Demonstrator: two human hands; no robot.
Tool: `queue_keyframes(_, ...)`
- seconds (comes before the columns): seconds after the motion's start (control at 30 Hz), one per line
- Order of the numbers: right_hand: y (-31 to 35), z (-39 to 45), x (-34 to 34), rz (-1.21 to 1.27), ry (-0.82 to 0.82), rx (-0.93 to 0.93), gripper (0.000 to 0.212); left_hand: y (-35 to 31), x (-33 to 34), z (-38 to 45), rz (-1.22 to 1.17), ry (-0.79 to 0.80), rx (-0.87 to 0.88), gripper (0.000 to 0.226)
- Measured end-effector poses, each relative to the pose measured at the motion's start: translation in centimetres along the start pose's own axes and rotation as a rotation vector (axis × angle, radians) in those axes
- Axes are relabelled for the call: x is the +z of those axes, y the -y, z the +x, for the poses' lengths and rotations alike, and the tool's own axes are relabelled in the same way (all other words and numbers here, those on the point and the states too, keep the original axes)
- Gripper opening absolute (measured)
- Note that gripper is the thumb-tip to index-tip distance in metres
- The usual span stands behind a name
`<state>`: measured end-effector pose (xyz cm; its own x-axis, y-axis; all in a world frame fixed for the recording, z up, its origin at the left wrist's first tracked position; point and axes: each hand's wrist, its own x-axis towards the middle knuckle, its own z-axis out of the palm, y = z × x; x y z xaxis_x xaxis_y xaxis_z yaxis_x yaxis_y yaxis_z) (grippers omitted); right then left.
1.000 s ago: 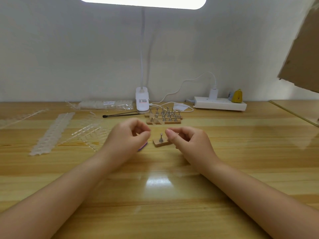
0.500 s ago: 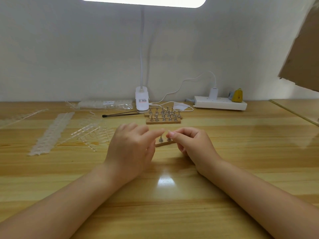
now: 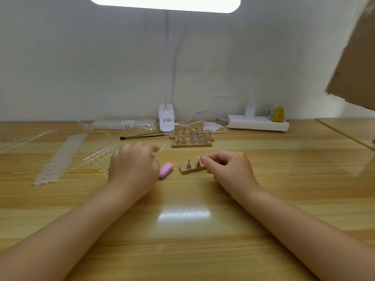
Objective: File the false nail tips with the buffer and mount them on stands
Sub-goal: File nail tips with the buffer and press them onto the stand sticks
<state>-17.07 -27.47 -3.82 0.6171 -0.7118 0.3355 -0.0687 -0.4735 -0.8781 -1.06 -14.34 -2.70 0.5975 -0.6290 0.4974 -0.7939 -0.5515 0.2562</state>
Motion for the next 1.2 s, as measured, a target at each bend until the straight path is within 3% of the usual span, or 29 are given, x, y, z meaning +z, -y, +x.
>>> queue_keyframes(0.1,0.1,-0.2,0.3,0.051,0.034,0.004,0.005,1.3,0.4,0.4,0.106,0.163,-0.123,0.032)
queue_keyframes(0.23,0.3,-0.3,0.2,0.059,0.051,0.007,0.013,1.4,0.9,0.5,0.234,0.083,-0.104,0.036)
queue_keyframes(0.37,0.3,-0.3,0.3,0.066,0.107,0.008,0.012,0.0,0.4,-0.3,0.041,-0.062,0.071,0.035)
queue_keyframes(0.47,0.2,-0.3,0.6,0.082,0.148,-0.012,0.012,-1.5,-0.3,-1.2,-0.283,-0.04,0.261,0.024)
queue_keyframes(0.57,0.2,-0.4,0.6,0.099,0.206,-0.041,0.012,-2.1,-0.1,-1.9,-0.345,-0.042,0.393,0.015)
queue_keyframes(0.7,0.3,-0.5,0.6,0.091,0.266,-0.065,0.014,-2.0,0.3,-2.2,-0.362,-0.09,0.409,0.007)
queue_keyframes(0.93,0.3,-0.6,0.6,0.101,0.245,-0.058,0.013,-2.0,0.3,-2.4,-0.246,-0.13,0.445,0.03)
queue_keyframes(1.2,0.3,-0.8,0.7,0.049,0.176,-0.124,0.005,-2.0,0.5,-2.2,-0.268,-0.051,0.399,0.016)
